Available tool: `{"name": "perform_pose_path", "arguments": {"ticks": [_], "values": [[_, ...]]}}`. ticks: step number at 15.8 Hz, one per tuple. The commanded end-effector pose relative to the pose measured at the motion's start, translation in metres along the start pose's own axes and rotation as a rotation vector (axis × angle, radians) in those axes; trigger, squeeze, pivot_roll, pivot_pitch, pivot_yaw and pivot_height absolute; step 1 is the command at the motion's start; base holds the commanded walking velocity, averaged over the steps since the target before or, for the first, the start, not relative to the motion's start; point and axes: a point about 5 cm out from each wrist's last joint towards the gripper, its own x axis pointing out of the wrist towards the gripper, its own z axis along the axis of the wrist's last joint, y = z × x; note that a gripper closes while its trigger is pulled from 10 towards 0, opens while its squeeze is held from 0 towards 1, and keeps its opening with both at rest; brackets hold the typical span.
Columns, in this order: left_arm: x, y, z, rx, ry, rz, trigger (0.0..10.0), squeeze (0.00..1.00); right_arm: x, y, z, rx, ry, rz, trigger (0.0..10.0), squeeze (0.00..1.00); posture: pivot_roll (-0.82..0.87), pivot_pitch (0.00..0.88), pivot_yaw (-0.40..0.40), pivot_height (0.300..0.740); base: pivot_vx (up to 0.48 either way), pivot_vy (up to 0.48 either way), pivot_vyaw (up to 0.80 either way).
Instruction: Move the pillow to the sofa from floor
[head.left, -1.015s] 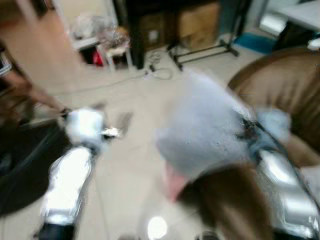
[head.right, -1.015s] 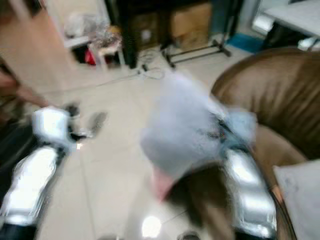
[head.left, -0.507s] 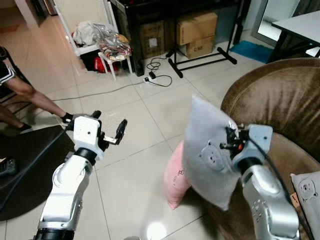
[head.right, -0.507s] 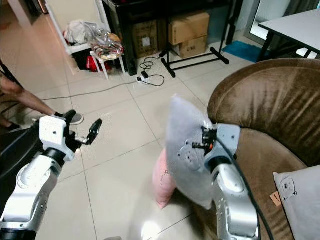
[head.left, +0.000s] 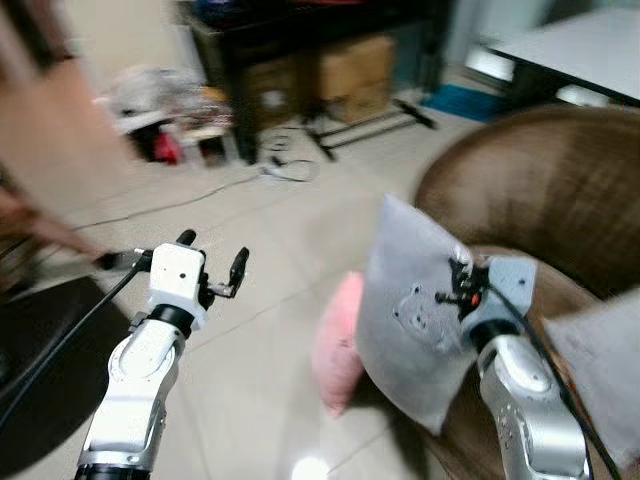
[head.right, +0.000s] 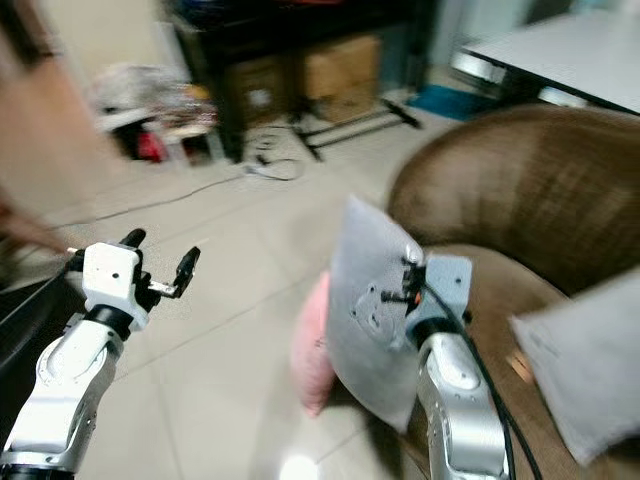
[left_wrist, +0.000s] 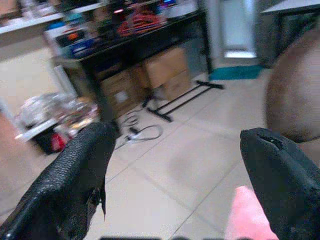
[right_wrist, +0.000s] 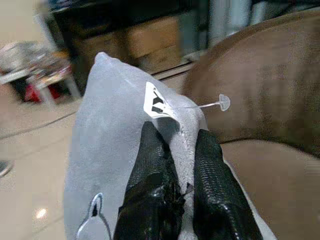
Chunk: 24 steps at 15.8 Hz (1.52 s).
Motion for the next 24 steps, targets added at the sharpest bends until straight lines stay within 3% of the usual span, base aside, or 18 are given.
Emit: {"name": "perform_pose_path", "arguments": {"ticks": [1, 3, 10, 11, 12, 14, 22, 24], "values": [[0.001, 0.002, 0.001, 0.025, -0.006, -0.005, 10.0, 0.27, 0.001, 0.001, 0.024, -0.005, -0.134, -0.022, 10.0, 0.00, -0.09, 0.000, 0.100, 0.740, 0.000, 0.000, -0.80], [0.001, 0.001, 0.000, 0.046, 0.014, -0.022, 10.0, 0.27, 0.002, -0.003, 0.030, 0.012, -0.205, -0.106, 10.0, 0.00, -0.09, 0.000, 0.100, 0.740, 0.000, 0.000, -0.80], [0.001, 0.001, 0.004, 0.056, -0.006, -0.026, 10.0, 0.27, 0.006, -0.003, 0.030, 0.112, -0.221, -0.177, 10.0, 0.00, -0.08, 0.000, 0.104, 0.740, 0.000, 0.000, -0.80], [0.001, 0.001, 0.004, 0.051, -0.005, -0.030, 10.0, 0.27, 0.007, -0.001, 0.028, 0.133, -0.193, -0.151, 10.0, 0.00, -0.08, 0.000, 0.105, 0.740, 0.000, 0.000, -0.80], [0.001, 0.001, 0.003, 0.042, -0.001, -0.031, 10.0, 0.27, 0.006, 0.006, 0.021, 0.171, -0.116, -0.018, 10.0, 0.00, -0.08, 0.000, 0.104, 0.740, 0.000, 0.000, -0.80], [0.000, 0.002, 0.001, 0.038, 0.028, -0.003, 10.0, 0.29, 0.004, 0.010, 0.009, 0.142, -0.040, 0.015, 10.0, 0.00, -0.08, 0.000, 0.102, 0.740, 0.000, 0.000, -0.80], [-0.001, -0.001, 0.007, 0.020, -0.023, -0.042, 10.0, 0.31, 0.006, 0.016, 0.011, 0.115, -0.023, 0.072, 10.0, 0.00, -0.08, 0.000, 0.090, 0.740, 0.033, 0.000, -0.80], [-0.002, 0.000, 0.008, 0.014, -0.031, -0.041, 10.0, 0.32, 0.006, 0.019, 0.012, 0.116, -0.028, 0.091, 10.0, 0.00, -0.08, 0.000, 0.087, 0.740, 0.311, 0.000, 0.00]]}}
